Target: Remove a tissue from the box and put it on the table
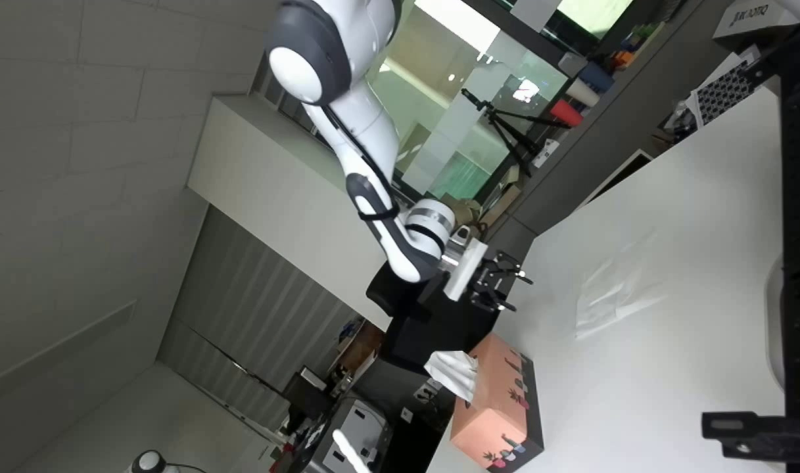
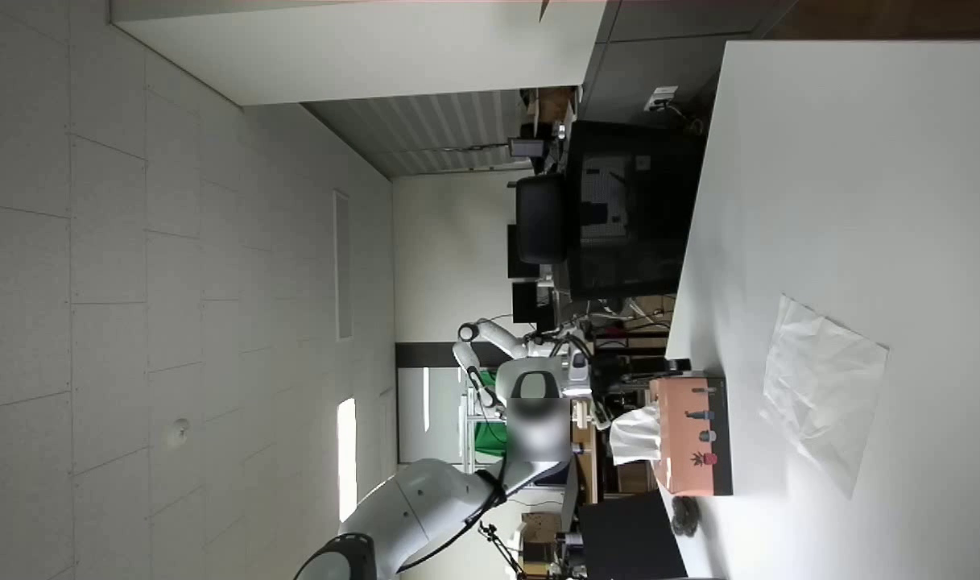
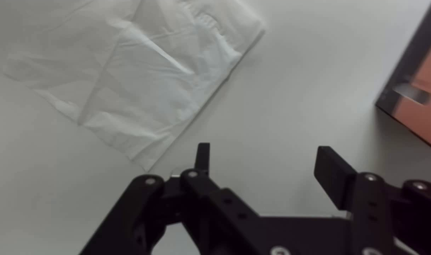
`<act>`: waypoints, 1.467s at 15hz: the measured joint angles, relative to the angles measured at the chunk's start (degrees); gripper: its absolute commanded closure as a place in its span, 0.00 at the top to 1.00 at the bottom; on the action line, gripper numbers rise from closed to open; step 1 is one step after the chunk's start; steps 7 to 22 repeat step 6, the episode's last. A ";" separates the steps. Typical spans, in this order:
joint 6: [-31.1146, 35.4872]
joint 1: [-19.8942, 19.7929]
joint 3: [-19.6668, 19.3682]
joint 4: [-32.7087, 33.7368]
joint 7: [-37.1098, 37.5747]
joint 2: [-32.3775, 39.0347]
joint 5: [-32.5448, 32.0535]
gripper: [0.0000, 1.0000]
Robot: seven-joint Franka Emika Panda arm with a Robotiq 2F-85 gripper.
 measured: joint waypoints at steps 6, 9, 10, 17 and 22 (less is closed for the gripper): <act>-1.91 -1.67 3.32 -6.78 -5.77 -12.33 5.30 1.00; -1.91 -1.67 3.32 -6.78 -5.77 -12.33 5.30 1.00; -1.91 -1.67 3.32 -6.78 -5.77 -12.33 5.30 1.00; -1.91 -1.67 3.32 -6.78 -5.77 -12.33 5.30 1.00; -1.91 -1.67 3.32 -6.78 -5.77 -12.33 5.30 1.00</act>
